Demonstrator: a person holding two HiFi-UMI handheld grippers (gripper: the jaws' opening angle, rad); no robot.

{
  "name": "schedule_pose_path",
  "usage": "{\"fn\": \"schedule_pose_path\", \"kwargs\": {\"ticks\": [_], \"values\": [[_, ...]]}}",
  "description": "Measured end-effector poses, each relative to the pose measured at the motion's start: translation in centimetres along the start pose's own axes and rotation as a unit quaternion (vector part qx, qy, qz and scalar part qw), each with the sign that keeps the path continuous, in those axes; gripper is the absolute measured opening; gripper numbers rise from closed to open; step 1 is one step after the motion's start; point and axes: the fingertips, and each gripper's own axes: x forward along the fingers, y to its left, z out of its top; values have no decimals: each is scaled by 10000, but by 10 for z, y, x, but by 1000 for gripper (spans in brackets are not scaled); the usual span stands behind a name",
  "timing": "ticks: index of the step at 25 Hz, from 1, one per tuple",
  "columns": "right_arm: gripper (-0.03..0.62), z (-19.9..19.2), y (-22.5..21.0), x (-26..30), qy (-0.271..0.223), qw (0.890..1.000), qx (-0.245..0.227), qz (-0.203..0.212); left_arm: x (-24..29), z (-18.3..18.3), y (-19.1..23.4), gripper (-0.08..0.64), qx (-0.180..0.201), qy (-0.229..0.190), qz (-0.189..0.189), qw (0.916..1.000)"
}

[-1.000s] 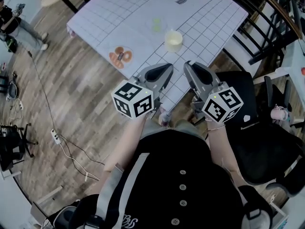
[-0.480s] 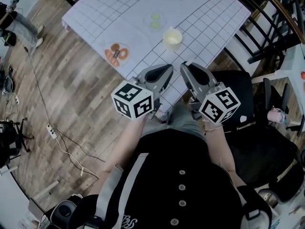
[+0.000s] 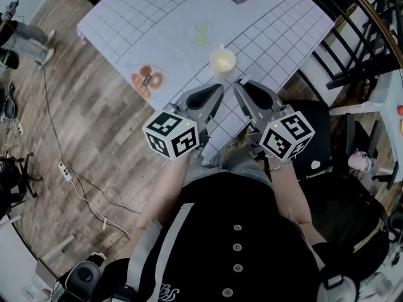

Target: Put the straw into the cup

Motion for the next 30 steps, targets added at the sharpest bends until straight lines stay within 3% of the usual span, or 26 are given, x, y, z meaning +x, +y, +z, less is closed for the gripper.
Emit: {"fn": "schedule_pose_path", "kwargs": {"ticks": [4, 14, 30], "values": [[40, 5, -13, 12, 40, 10000, 0, -58, 8, -2, 9, 0, 142, 196, 49, 9997], [41, 20, -43, 45, 58, 9999, -148, -11, 25, 2, 37, 0, -4, 228, 155, 9996], [41, 1, -93, 79, 232, 9991, -303, -161, 42, -20, 72, 0, -595, 193, 425, 9971]]}}
